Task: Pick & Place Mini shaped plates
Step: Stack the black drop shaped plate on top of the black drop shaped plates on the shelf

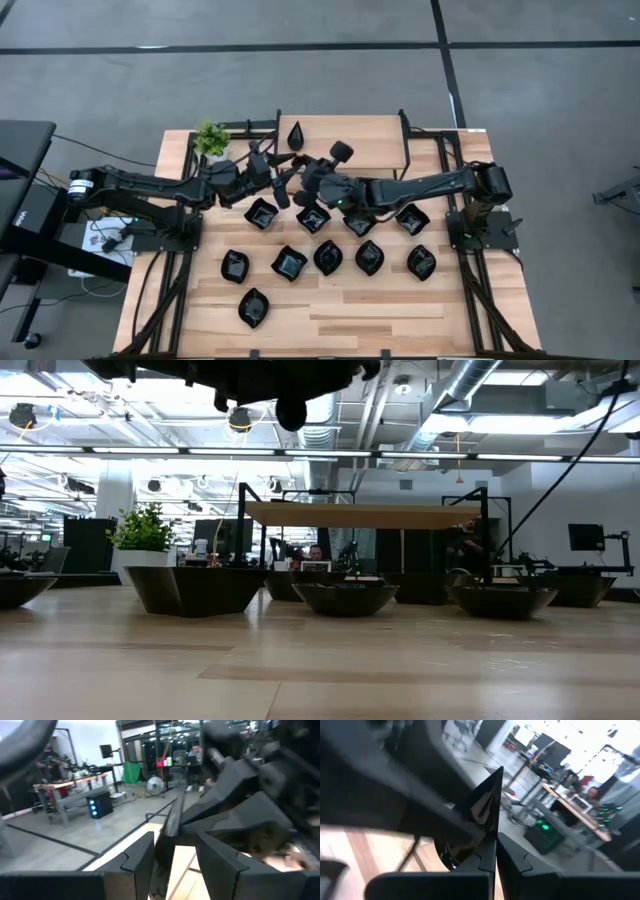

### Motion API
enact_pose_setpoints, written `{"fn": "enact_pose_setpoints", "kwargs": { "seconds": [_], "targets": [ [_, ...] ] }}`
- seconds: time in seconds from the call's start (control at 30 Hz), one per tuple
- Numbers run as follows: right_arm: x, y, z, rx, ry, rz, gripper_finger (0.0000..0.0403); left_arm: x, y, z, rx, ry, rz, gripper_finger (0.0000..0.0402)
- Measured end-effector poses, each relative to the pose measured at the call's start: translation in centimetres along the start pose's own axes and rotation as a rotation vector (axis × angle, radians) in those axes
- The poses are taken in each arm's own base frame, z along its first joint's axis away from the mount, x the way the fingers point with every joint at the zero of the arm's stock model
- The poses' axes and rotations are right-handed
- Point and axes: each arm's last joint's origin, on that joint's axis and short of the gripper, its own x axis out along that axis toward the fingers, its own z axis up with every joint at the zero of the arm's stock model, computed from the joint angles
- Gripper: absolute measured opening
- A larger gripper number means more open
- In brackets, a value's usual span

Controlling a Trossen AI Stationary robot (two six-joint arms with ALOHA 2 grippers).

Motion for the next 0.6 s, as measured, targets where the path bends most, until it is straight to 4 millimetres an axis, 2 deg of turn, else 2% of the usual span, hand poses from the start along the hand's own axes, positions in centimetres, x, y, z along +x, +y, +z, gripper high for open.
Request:
{"fn": "enact_pose_setpoints", "kwargs": {
  "seconds": [0.1, 0.3, 0.6],
  "targets": [
    [0.1, 0.2, -0.3, -0.049, 0.035, -0.031, 0.0000, -0.1, 0.1, 0.1, 0.020, 0.003, 0.039, 0.0144],
    [-0.4, -1.0, 0.4, 0.018, 0.024, -0.037, 0.0000, -0.2, 0.3, 0.1, 0.032, 0.012, 0.089, 0.0144],
    [-0.9, -1.0, 0.7, 0.031, 0.011, -0.027, 0.0000, -0.2, 0.4, 0.1, 0.042, 0.016, 0.092, 0.0144]
  ]
}}
